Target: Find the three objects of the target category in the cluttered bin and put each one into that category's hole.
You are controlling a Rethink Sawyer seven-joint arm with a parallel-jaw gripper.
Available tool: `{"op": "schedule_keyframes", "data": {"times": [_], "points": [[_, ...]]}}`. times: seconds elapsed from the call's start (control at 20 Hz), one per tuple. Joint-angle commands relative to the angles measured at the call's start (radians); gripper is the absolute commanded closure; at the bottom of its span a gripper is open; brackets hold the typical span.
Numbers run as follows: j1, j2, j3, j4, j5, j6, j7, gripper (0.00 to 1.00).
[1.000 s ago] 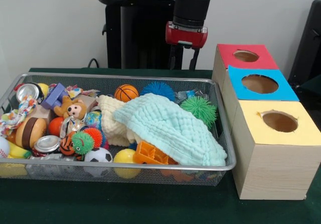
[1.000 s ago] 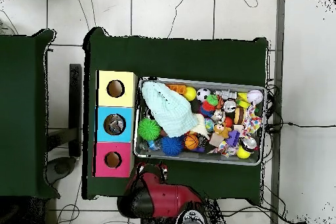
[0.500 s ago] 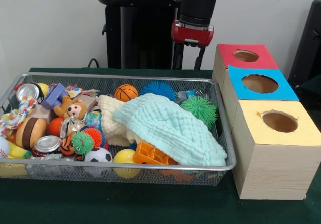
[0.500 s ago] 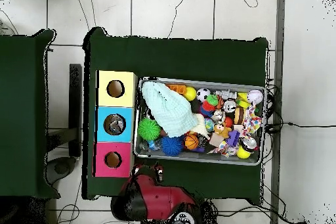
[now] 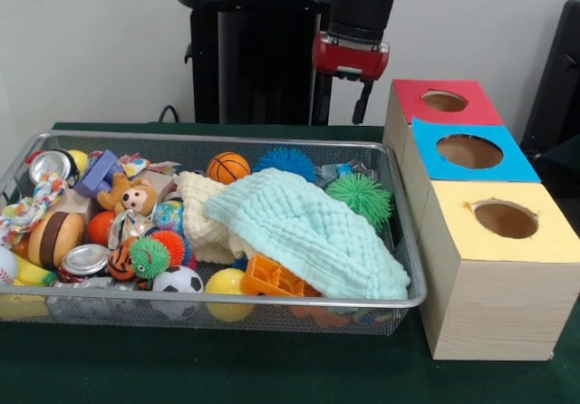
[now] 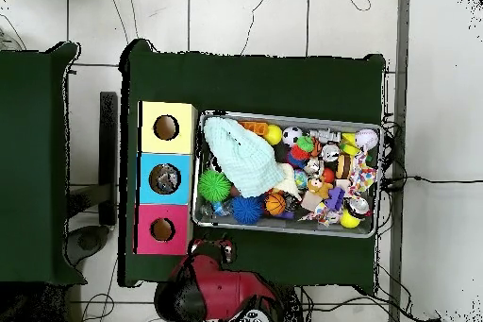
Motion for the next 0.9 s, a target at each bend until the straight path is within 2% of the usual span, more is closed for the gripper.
{"op": "schedule_keyframes", "data": {"times": [0.05,0.35,0.6,0.9], "points": [[-0.034,0.090,0.054,-0.086,0.026,-0.147,0.203,0.00],[-0.028,0.069,0.034,-0.079,0.020,-0.207,0.192,0.00],[-0.080,0.079,0.082,-0.063,-0.002,-0.297,0.229,0.00],[-0.088,0.074,0.092,-0.043,0.010,-0.346,0.239,0.00]]}}
